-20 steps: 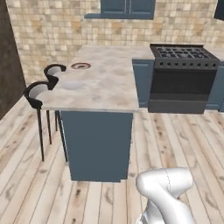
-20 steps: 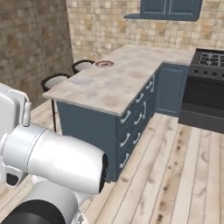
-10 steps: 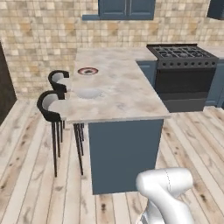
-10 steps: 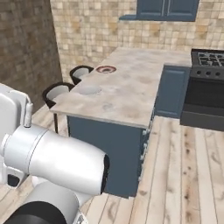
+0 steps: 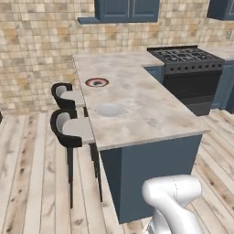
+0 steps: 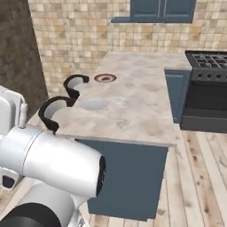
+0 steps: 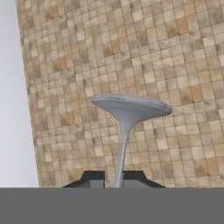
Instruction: Retrieve the wine glasses from the counter and place one next to each plate.
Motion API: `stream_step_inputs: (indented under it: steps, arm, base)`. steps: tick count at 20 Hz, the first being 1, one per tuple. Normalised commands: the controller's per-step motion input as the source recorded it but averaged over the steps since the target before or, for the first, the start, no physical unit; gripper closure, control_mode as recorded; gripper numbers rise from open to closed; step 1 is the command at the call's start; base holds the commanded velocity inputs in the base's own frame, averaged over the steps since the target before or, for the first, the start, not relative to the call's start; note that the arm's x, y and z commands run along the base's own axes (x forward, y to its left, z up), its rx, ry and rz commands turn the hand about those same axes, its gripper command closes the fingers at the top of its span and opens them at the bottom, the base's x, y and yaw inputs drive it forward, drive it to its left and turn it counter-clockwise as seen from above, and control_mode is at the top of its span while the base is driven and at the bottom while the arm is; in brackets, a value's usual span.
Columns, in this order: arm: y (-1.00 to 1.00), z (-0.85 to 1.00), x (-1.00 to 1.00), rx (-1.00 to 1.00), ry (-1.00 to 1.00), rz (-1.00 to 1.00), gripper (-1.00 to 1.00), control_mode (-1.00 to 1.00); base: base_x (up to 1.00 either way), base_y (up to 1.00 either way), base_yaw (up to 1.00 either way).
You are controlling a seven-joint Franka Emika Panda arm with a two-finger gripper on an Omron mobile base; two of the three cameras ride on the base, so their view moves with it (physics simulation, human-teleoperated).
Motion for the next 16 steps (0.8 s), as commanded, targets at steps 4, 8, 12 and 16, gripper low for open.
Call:
stream_step_inputs:
  steps: [4, 8, 12, 16]
  arm:
    - [0.00, 0.00, 0.00, 0.00, 0.00, 0.00, 1.00, 1.00]
    - [0.00, 0.00, 0.00, 0.00, 0.00, 0.00, 1.00, 1.00]
    - [0.00, 0.00, 0.00, 0.00, 0.00, 0.00, 1.00, 1.00]
    - [0.00, 0.00, 0.00, 0.00, 0.00, 0.00, 1.00, 1.00]
  base:
    - [0.68, -0.40, -0.05]
    - [-0.09, -0.28, 0.00]
    - [-0.85, 0.50, -0.16]
    - [-0.34, 1.00, -0.36]
